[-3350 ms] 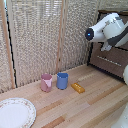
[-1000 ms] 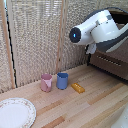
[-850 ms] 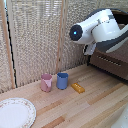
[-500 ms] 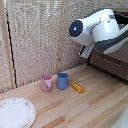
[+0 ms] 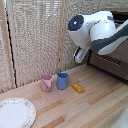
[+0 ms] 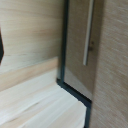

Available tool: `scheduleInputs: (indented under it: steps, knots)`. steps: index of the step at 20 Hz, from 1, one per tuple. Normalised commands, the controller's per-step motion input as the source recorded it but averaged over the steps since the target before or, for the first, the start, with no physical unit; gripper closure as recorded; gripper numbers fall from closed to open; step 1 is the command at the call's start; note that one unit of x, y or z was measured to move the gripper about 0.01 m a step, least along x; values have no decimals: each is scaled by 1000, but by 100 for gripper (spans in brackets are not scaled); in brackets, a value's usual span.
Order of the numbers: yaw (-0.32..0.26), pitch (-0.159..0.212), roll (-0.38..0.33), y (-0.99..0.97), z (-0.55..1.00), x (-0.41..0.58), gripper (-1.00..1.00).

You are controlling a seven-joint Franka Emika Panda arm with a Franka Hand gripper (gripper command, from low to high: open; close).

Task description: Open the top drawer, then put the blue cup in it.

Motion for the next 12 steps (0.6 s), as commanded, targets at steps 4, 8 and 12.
scheduleInputs:
  steps: [4, 8, 12]
  knots:
    - [-185, 179, 331, 213, 0, 391, -100]
    - [-238, 128, 271, 111, 110, 216, -100]
    - [-288, 70, 239, 4, 223, 56, -100]
